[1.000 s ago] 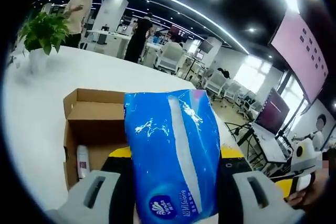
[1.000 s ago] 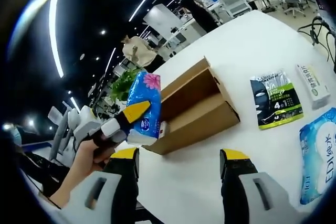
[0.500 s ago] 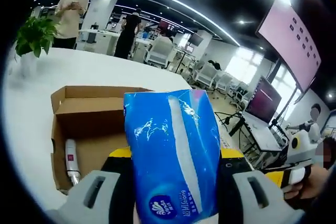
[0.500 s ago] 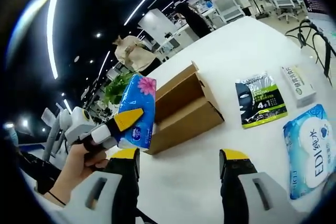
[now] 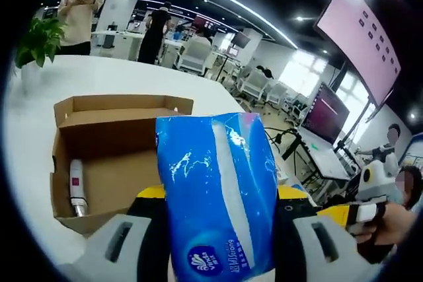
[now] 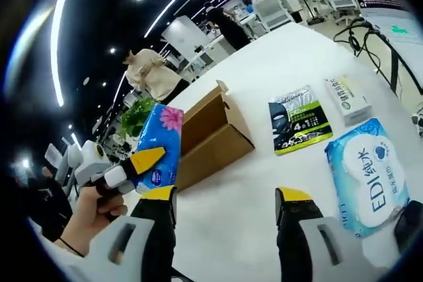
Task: Operate the shoe box by opening the lid, removing the specified soft item, and placing it in the target area until the item is outside and the box remains undamaged.
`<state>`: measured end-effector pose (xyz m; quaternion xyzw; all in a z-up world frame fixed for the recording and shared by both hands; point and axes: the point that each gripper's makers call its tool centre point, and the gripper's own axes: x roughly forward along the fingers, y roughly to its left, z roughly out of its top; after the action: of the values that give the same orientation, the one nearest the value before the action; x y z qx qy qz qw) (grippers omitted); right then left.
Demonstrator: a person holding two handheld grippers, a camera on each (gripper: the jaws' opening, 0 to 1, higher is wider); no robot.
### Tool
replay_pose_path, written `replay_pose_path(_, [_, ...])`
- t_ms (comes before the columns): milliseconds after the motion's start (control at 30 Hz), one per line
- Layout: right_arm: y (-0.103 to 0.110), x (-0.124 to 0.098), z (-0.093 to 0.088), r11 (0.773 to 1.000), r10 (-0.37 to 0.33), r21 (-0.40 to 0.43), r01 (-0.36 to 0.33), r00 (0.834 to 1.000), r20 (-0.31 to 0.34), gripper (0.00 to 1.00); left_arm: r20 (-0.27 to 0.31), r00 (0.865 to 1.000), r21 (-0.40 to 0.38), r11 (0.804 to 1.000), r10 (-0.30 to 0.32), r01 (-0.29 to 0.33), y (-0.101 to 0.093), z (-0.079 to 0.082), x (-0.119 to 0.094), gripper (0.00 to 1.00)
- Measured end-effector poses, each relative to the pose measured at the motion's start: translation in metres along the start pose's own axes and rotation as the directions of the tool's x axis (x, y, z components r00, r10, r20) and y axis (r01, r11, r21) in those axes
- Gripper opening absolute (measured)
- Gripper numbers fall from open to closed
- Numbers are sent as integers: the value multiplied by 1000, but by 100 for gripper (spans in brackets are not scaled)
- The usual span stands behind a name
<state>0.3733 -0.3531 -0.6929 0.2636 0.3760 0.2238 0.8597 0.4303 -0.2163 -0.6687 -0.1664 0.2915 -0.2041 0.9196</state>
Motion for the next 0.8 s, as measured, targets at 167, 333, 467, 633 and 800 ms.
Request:
replay_pose_path(167, [1,3,6,1000,14,1,-14,1000,6,58,3,1000,-5,1000,5,-5,-2,-3,0,59])
replay_pose_path(333, [6,6,14,999,33,4,-33,999,20,58,-14,1000,8,1000,-11,12,-15,-13,-1,59])
replay_pose_path(467, [8,5,21,999,41,9,-41,998,43,58,-37,999,26,999,-26,27,-23,-21,1,59])
replay_pose_path(633, [3,-1,24,999,30,14,-31,997,66,58,-65,997,52,997,-50,53,-36,-28,6,59])
replay_pose_path(800, [-7,-11,25,999,11,48,-16,995,101,58,-95,993,70,995,-66,73,-46,-36,11,59])
